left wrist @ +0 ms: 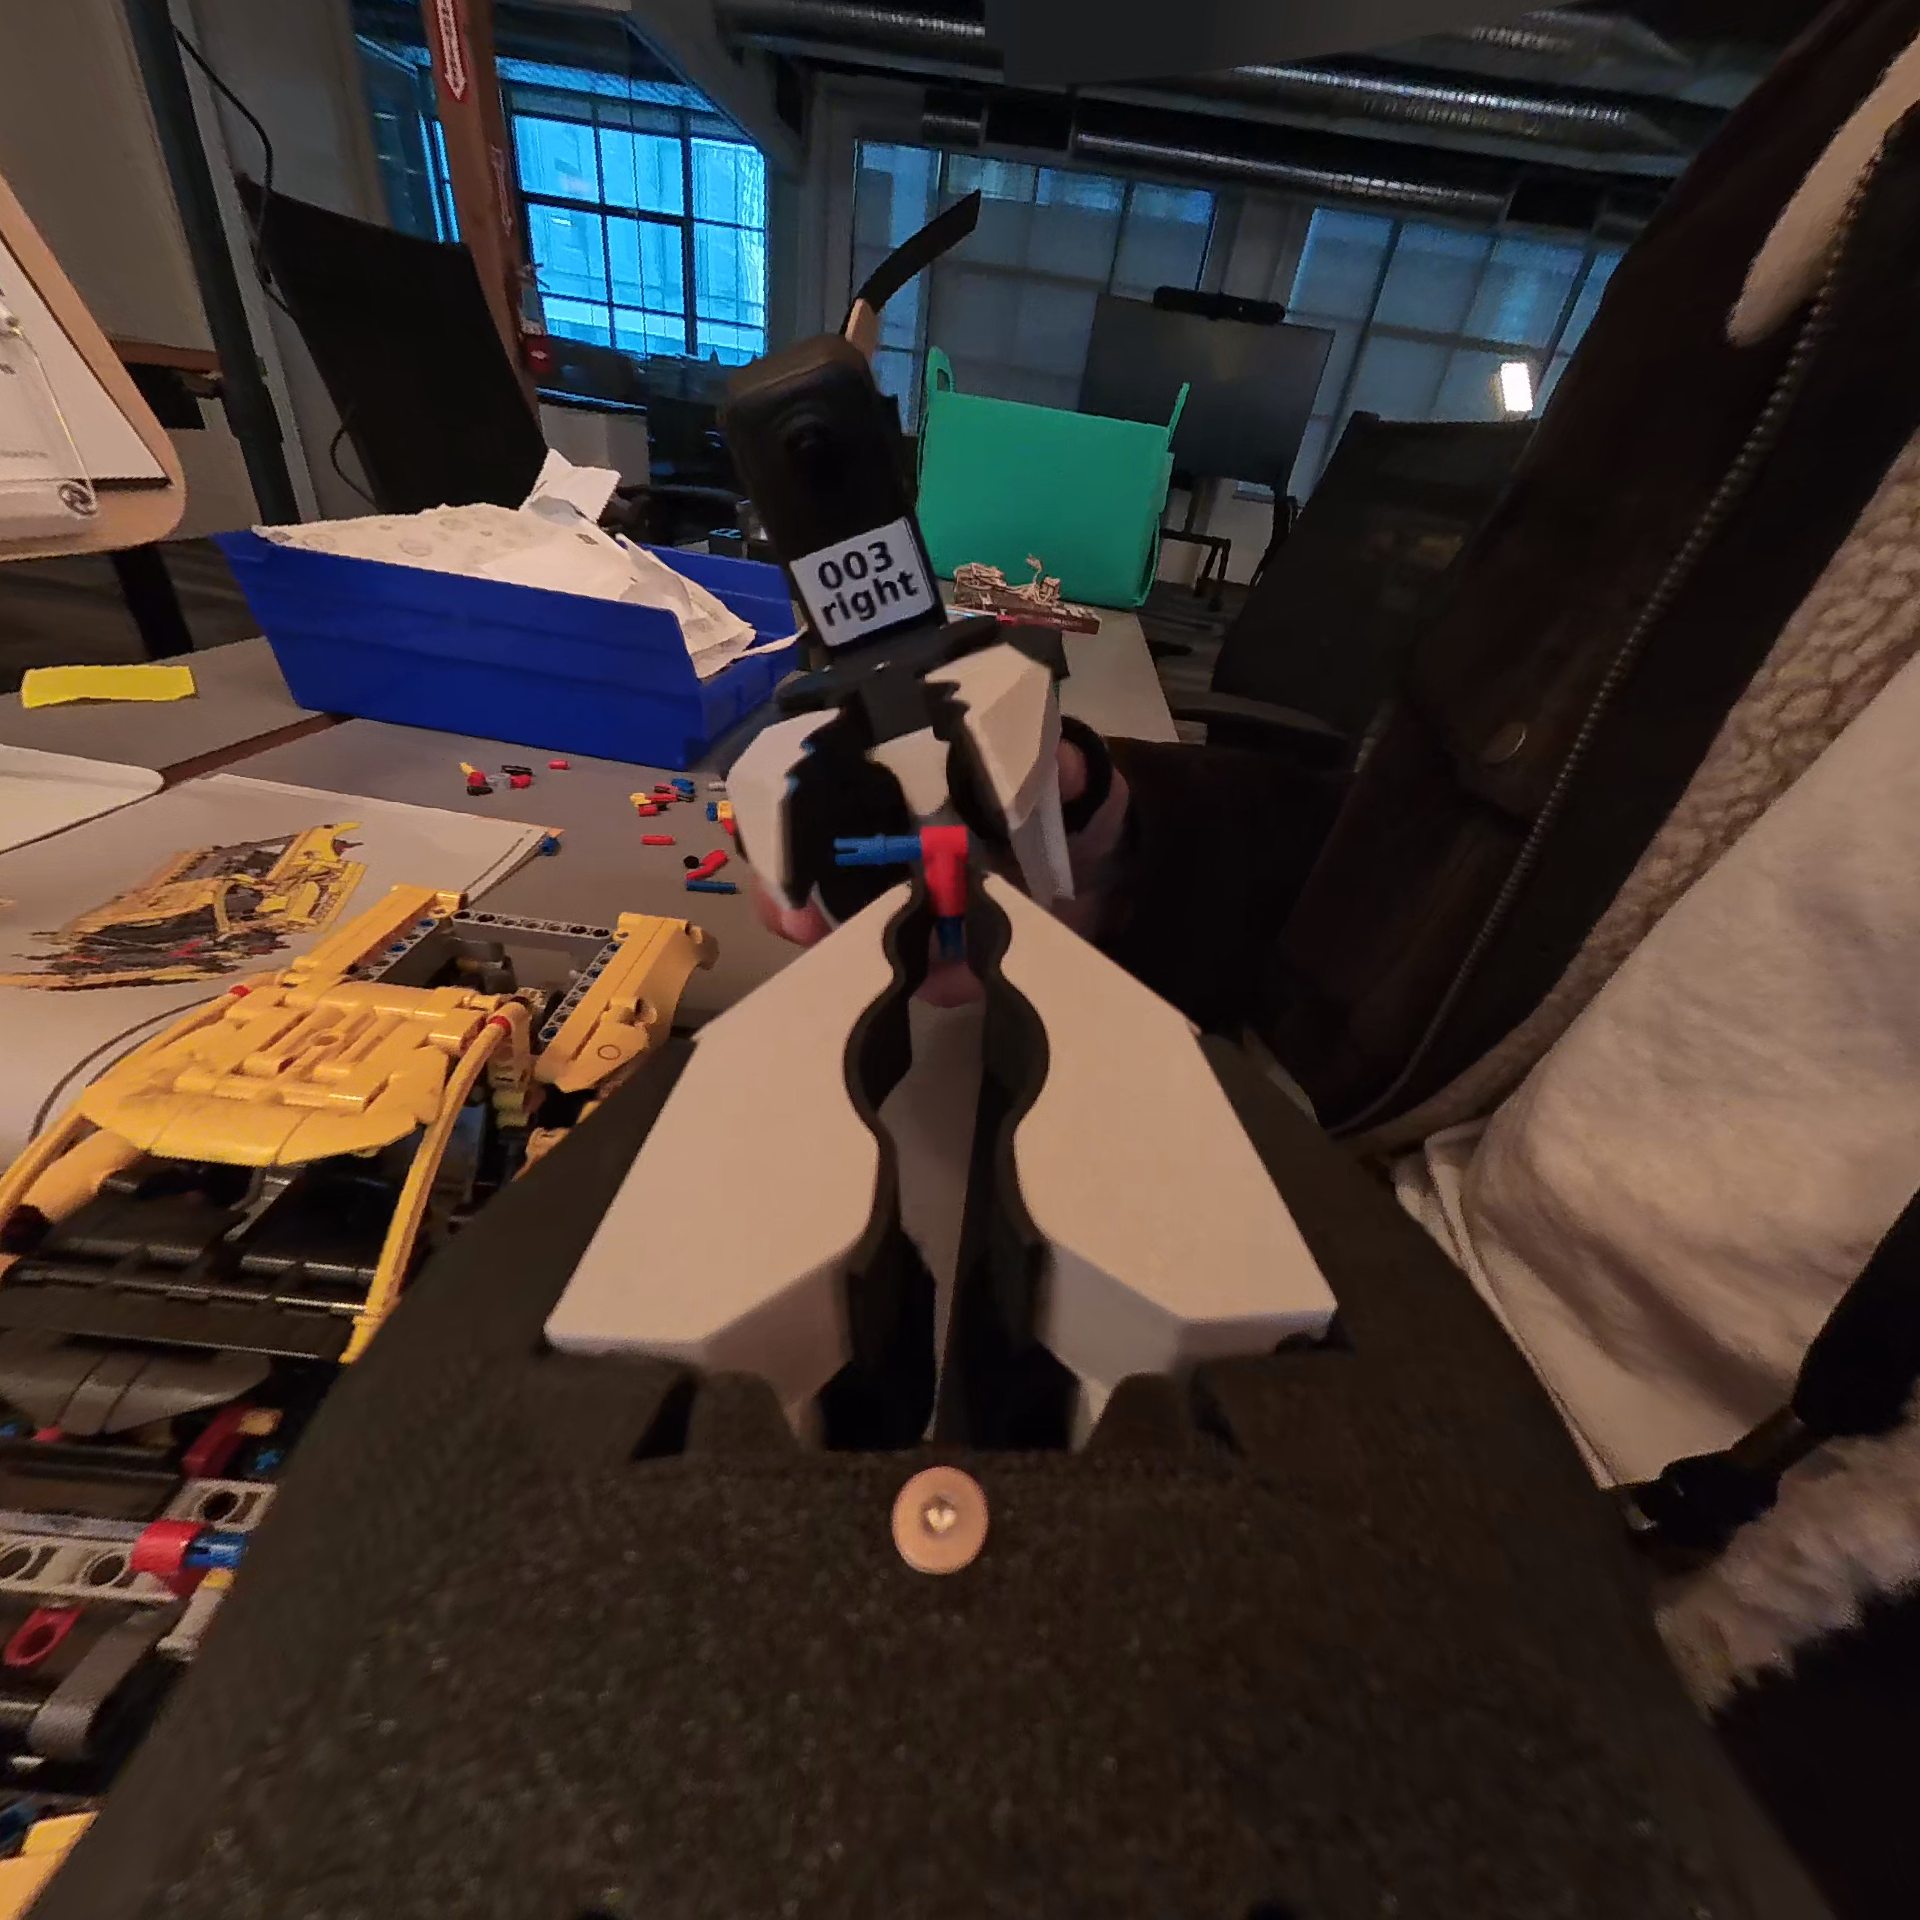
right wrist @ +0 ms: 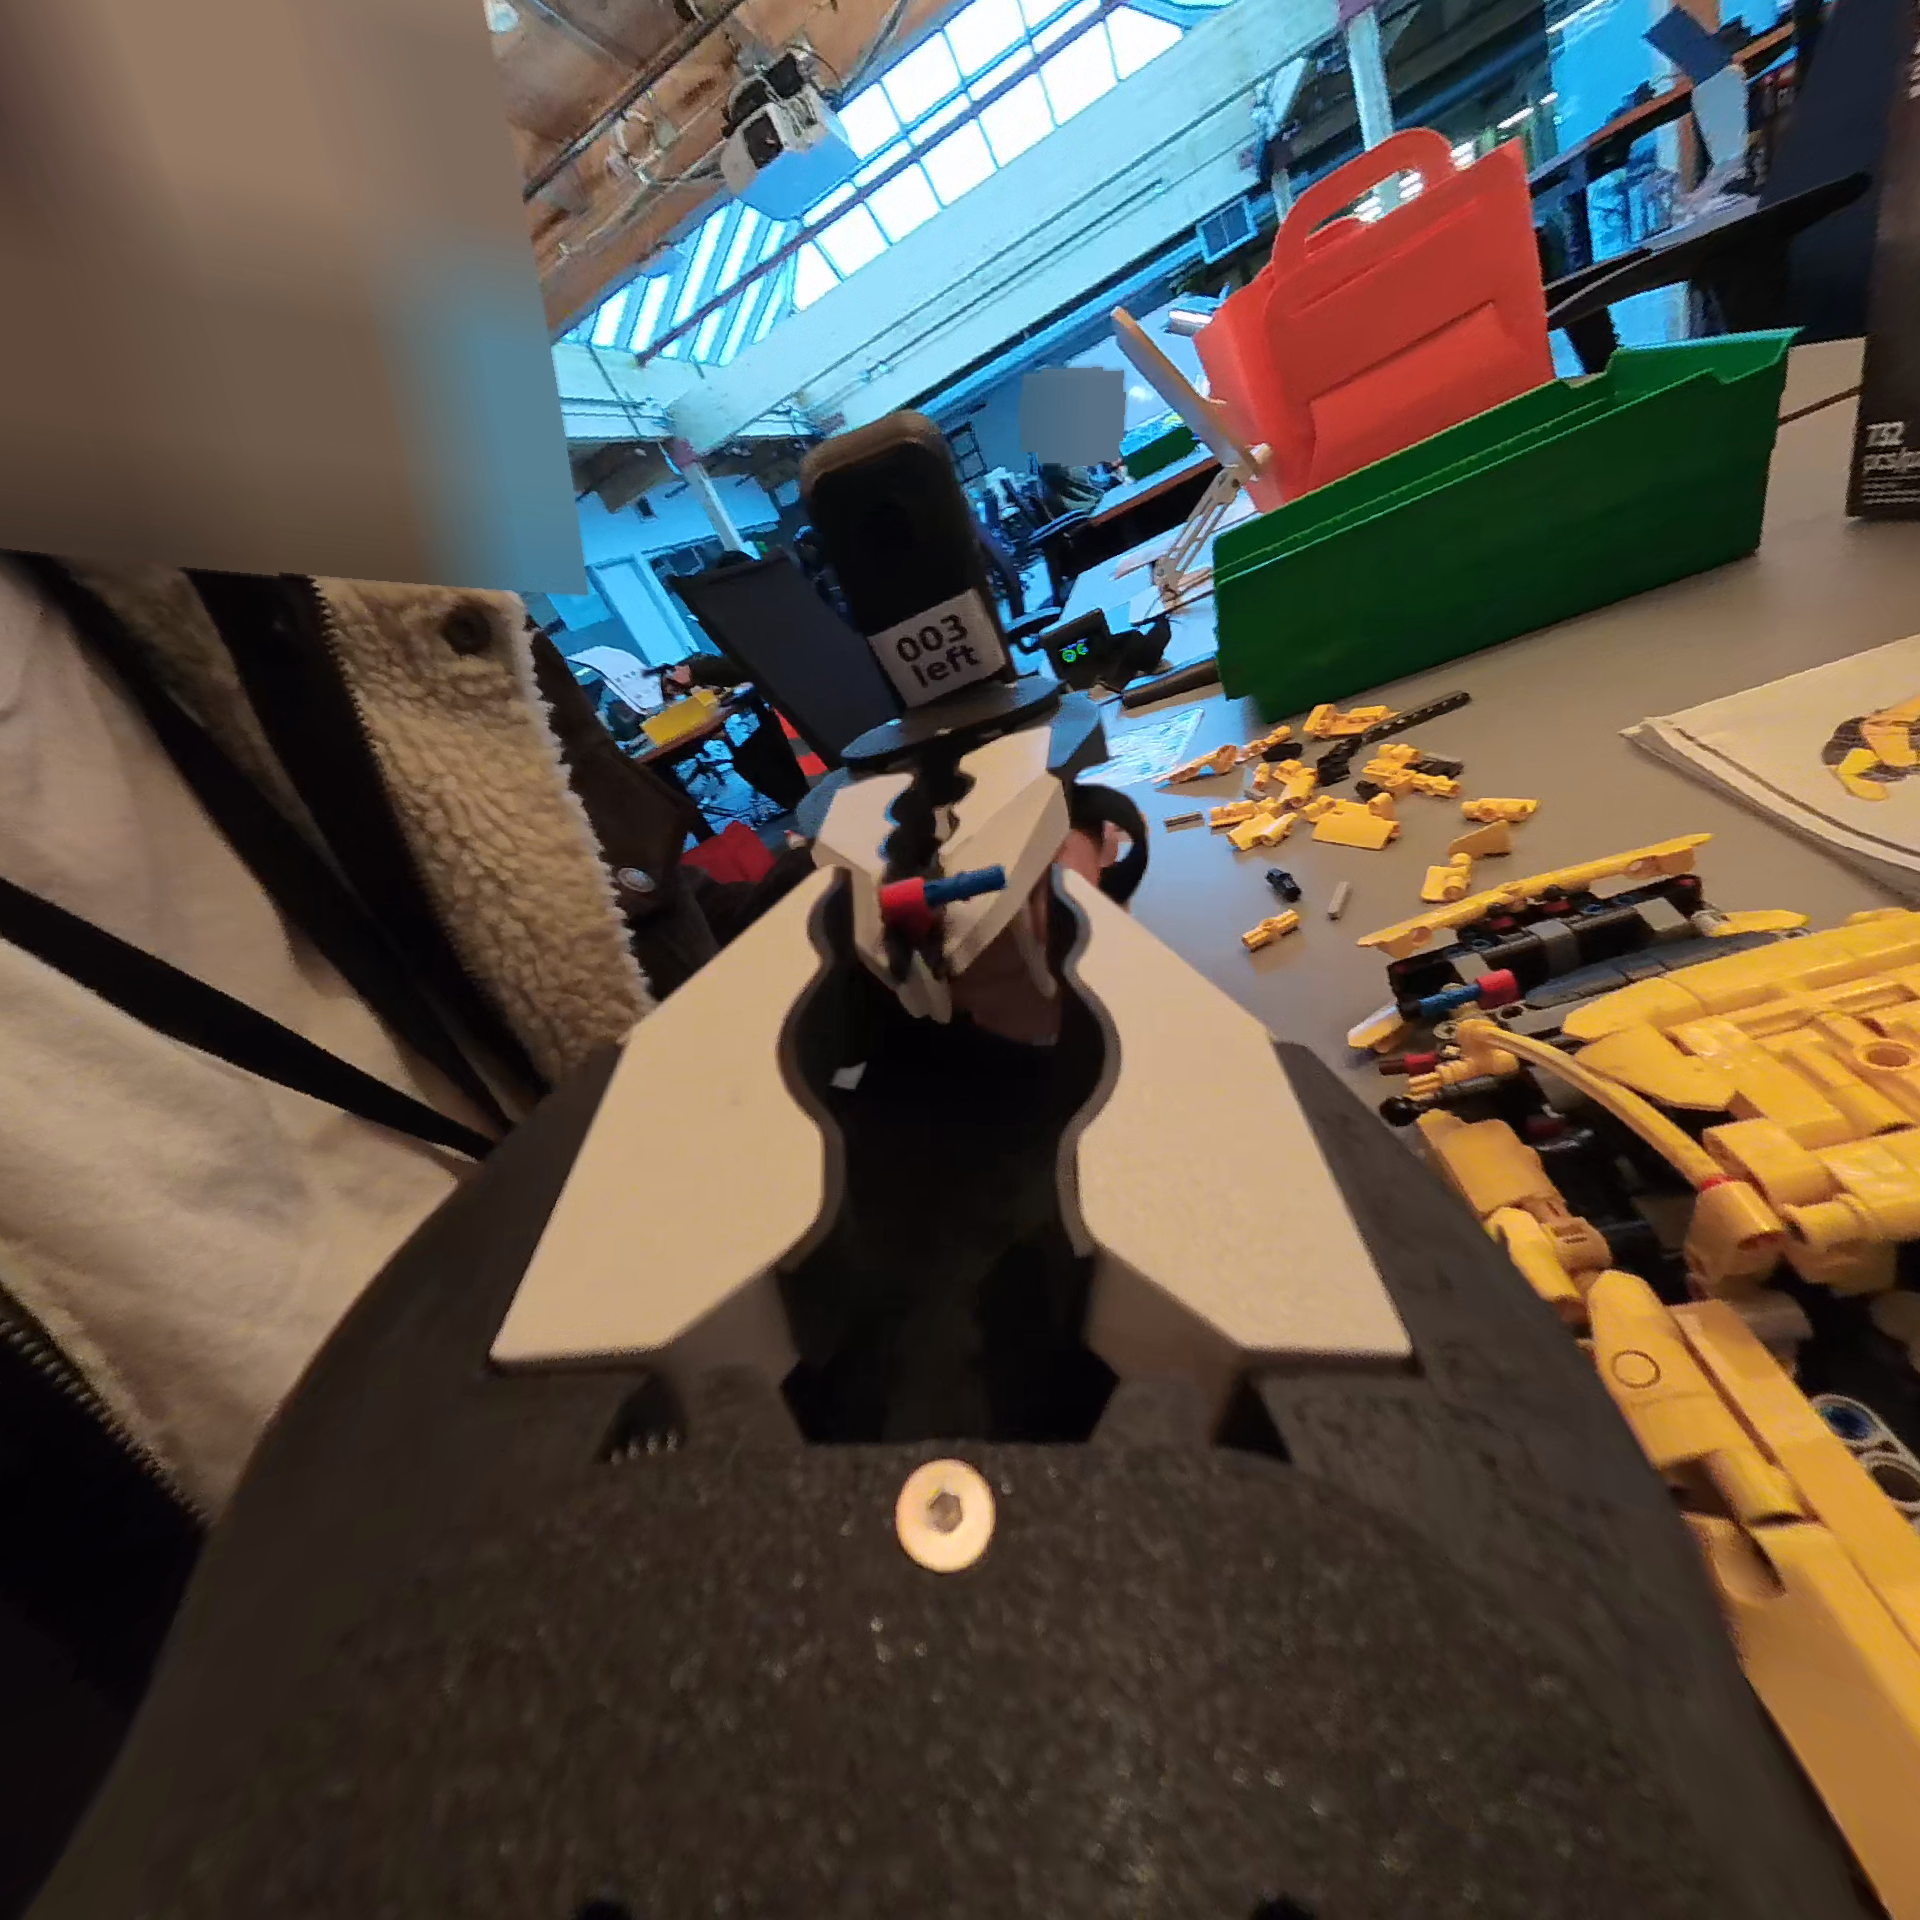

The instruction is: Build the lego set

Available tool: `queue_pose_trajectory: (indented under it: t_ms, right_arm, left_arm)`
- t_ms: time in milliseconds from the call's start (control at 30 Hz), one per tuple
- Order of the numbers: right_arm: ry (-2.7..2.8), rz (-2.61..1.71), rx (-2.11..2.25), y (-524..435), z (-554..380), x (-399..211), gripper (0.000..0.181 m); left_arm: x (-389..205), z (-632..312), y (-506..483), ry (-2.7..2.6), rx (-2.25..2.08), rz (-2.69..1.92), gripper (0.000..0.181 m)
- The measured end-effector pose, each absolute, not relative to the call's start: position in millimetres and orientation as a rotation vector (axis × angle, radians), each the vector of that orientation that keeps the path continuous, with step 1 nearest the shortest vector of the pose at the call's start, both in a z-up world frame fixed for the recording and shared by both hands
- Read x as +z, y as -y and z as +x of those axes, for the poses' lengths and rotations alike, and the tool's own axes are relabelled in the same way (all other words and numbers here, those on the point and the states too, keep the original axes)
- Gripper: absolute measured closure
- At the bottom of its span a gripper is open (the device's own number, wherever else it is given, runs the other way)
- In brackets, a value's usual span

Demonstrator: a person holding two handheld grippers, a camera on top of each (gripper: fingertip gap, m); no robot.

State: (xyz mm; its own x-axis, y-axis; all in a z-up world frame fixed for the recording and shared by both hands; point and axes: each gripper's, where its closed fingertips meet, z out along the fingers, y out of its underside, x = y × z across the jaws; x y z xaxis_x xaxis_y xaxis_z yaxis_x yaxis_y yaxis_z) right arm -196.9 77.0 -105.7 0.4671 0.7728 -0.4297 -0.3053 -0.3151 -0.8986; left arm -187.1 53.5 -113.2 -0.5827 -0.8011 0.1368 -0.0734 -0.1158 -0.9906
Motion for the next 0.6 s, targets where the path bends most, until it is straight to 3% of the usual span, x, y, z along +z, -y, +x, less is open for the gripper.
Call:
queue_pose_trajectory:
  t_ms: [133,600]
  right_arm:
    - [0.445,-1.538,1.113,-76.1,-197.9,-106.4,0.157]
    - [0.481,-1.583,1.003,-78.9,-198.5,-113.1,0.159]
  left_arm:
    - [-112.5,-187.5,-54.0,-1.612,-1.783,-0.986,0.175]
    - [-117.2,-189.6,-55.8,-1.63,-1.884,-1.069,0.175]
